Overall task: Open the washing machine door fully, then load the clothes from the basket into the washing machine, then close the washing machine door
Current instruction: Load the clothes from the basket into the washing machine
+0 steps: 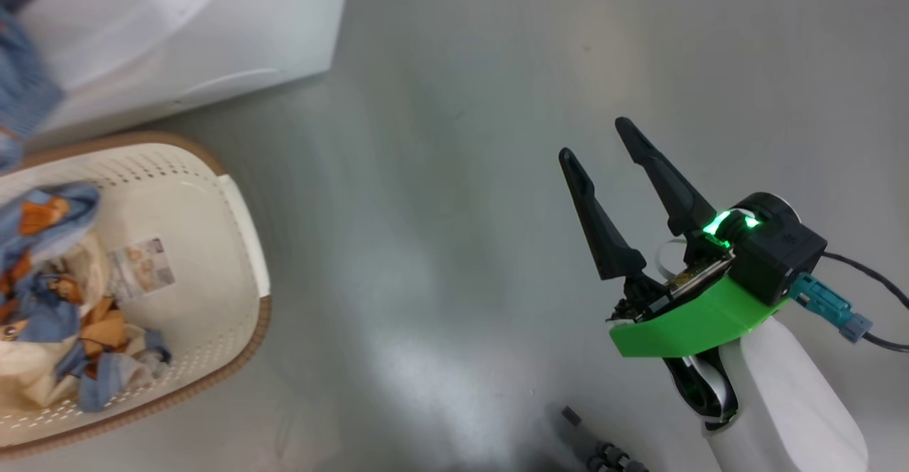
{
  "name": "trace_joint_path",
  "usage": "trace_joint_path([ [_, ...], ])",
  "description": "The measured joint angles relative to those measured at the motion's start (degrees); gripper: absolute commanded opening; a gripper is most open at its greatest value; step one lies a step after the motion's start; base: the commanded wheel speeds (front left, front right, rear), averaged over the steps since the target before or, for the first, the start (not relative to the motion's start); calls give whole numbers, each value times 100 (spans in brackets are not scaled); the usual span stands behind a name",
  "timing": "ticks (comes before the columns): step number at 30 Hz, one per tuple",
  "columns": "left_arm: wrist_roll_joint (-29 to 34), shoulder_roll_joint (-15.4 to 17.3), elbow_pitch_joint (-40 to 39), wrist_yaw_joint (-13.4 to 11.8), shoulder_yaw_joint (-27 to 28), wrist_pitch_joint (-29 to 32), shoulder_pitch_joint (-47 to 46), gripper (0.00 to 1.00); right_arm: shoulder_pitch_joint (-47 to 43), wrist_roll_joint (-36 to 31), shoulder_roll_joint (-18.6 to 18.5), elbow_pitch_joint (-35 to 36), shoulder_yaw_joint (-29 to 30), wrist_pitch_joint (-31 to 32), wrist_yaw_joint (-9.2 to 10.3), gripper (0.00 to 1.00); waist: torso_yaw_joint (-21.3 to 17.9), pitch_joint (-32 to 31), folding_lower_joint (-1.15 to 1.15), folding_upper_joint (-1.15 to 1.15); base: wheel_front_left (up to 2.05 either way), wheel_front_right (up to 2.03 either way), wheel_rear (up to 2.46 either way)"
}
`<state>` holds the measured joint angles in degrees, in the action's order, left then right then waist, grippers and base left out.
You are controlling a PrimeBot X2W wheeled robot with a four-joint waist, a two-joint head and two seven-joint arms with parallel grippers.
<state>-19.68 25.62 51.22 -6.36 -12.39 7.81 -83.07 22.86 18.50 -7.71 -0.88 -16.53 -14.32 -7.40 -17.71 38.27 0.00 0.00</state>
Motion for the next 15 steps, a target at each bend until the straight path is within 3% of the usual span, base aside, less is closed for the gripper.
trace_joint_path([
  [6, 304, 200, -288, -304, -51, -860, -417, 0, 99, 34, 4, 0, -71, 0, 0, 100, -185, 260, 0, 0, 0, 0, 0],
  [15, 644, 498, -423, -427, -99, -2067, -1027, 0, 249, 187, 14, 32, -134, 0, 0, 100, -316, 526, 0, 0, 0, 0, 0],
])
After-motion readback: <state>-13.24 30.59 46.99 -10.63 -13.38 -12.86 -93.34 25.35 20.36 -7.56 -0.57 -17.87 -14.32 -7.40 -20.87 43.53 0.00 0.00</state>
